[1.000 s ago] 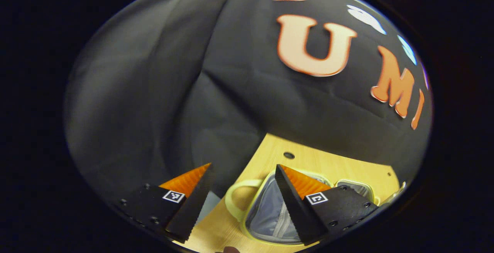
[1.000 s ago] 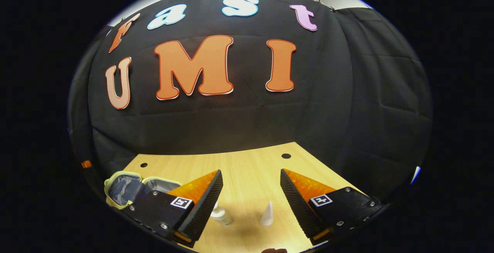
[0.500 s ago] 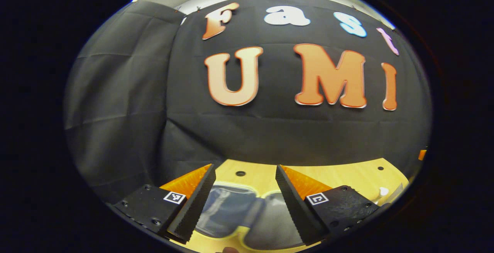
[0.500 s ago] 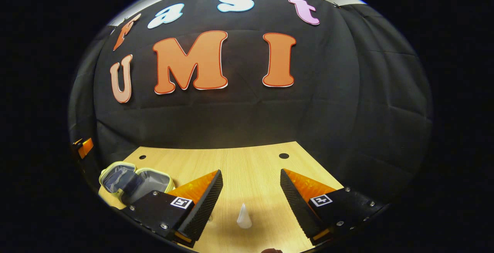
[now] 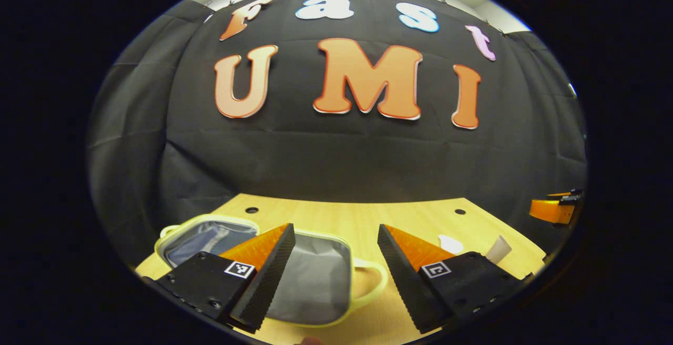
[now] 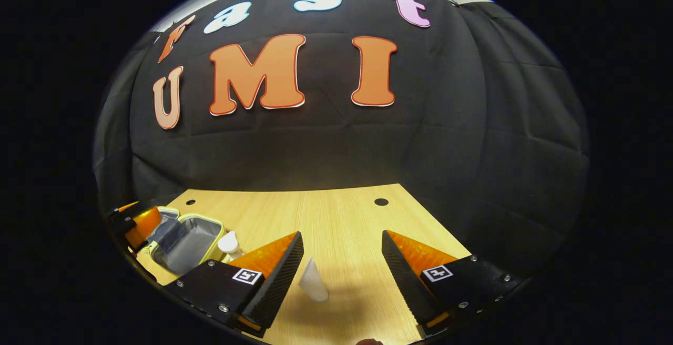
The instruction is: First open the suitcase, pack the skin care products into it, and then close the suitcase.
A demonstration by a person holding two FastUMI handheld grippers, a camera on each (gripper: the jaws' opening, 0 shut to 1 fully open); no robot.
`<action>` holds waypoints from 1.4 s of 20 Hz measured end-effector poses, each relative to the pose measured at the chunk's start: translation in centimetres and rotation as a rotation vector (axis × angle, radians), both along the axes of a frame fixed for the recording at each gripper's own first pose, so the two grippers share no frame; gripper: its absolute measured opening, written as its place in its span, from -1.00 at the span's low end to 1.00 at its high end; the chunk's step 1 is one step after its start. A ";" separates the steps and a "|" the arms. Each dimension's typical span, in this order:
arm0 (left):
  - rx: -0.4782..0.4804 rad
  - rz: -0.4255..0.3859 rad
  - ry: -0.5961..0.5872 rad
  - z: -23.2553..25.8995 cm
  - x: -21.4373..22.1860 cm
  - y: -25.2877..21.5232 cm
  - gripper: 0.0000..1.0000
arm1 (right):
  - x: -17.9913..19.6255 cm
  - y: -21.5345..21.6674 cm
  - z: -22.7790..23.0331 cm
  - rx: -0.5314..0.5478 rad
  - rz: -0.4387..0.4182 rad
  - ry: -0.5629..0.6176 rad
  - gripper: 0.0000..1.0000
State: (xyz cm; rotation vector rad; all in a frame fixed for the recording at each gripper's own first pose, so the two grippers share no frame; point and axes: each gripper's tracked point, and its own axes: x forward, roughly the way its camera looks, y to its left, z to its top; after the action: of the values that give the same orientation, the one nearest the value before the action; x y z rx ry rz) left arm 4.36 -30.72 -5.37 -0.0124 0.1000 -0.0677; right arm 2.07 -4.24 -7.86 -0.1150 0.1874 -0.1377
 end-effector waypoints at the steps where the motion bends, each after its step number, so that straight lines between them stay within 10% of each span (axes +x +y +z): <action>1: 0.002 -0.027 0.003 -1.1 -0.3 -1.8 0.96 | -0.2 -0.4 -0.2 -0.009 0.000 0.004 0.91; 10: 0.110 -0.194 0.086 -10.1 -0.5 -12.6 0.96 | -1.4 -4.4 -1.7 -0.032 -0.032 0.043 0.91; 24: 0.130 -0.177 0.213 -16.6 4.6 -15.2 0.99 | -3.0 -7.9 -3.2 -0.002 -0.100 0.080 0.92; 28: 0.119 -0.191 0.221 -16.5 4.5 -15.7 0.24 | -3.4 -7.9 -3.7 -0.015 -0.102 0.090 0.92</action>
State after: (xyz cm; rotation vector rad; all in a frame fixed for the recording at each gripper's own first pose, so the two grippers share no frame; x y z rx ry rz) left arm 8.86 -46.46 -21.86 0.1087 0.3257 -0.2518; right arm -1.32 -12.15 -11.58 -0.1265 0.2824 -0.2357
